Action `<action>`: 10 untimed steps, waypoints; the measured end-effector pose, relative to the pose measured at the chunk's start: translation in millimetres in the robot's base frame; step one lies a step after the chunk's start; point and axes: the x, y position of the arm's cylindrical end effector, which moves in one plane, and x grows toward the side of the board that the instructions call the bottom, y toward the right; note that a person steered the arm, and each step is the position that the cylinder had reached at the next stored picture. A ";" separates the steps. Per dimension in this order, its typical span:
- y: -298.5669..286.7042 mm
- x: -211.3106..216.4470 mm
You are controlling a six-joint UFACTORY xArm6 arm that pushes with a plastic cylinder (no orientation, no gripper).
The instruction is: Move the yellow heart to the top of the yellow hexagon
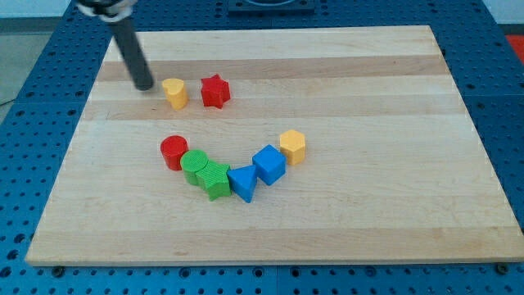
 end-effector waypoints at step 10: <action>179.5 79.6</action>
